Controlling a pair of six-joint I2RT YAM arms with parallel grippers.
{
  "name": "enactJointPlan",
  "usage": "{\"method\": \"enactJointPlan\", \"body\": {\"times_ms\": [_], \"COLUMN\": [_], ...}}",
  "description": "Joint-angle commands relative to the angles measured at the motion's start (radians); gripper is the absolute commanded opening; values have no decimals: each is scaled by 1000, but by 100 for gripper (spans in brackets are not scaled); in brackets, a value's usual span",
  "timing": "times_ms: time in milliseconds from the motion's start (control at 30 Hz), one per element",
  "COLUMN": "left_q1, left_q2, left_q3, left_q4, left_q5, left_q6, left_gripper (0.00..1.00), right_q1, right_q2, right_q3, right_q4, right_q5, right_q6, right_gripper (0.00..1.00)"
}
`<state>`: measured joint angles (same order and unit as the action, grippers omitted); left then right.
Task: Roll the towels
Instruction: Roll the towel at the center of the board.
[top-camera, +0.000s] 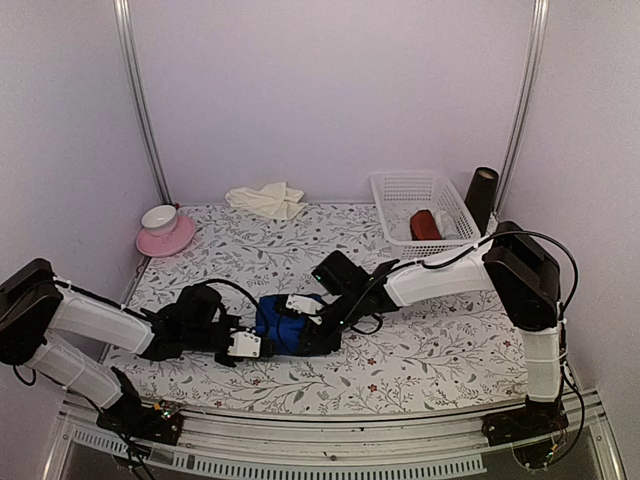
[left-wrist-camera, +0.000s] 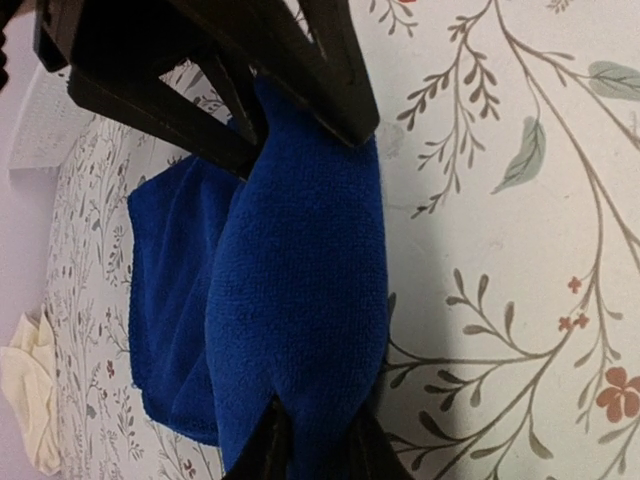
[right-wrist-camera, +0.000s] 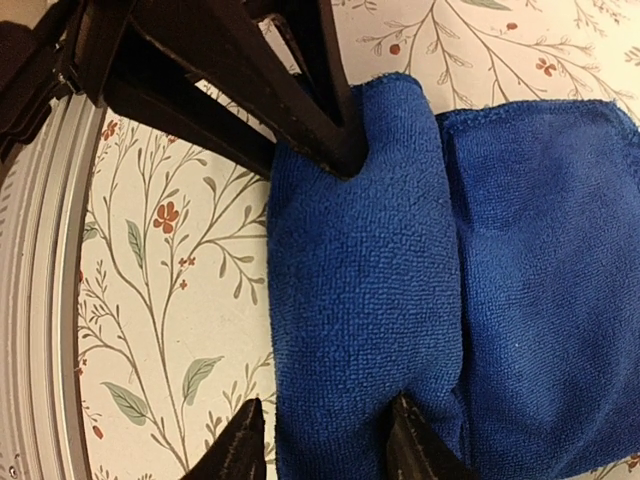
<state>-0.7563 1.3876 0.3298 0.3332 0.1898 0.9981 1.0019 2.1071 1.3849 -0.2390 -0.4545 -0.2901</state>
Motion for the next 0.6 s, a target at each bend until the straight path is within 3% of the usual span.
{"method": "enactJointPlan", "body": {"times_ms": [0,367,567], "left_q1": [-3,36,90], "left_q2": [-23,36,118], "left_q3": [52,218,295], "left_q4": [-180,-531,-649], "left_q5": [40,211,301], "left_q6": [-21,-59,-58], "left_gripper": [14,11,11], "right_q1": [-5,44,114], "right_q2": [-9,-272,-320], "right_q3": [-38,-289,-397], "right_q4": [-21,246,375], "right_q5": [66,172,257], "right_q6": [-16,-93,-176], "right_gripper": [45,67,69]}}
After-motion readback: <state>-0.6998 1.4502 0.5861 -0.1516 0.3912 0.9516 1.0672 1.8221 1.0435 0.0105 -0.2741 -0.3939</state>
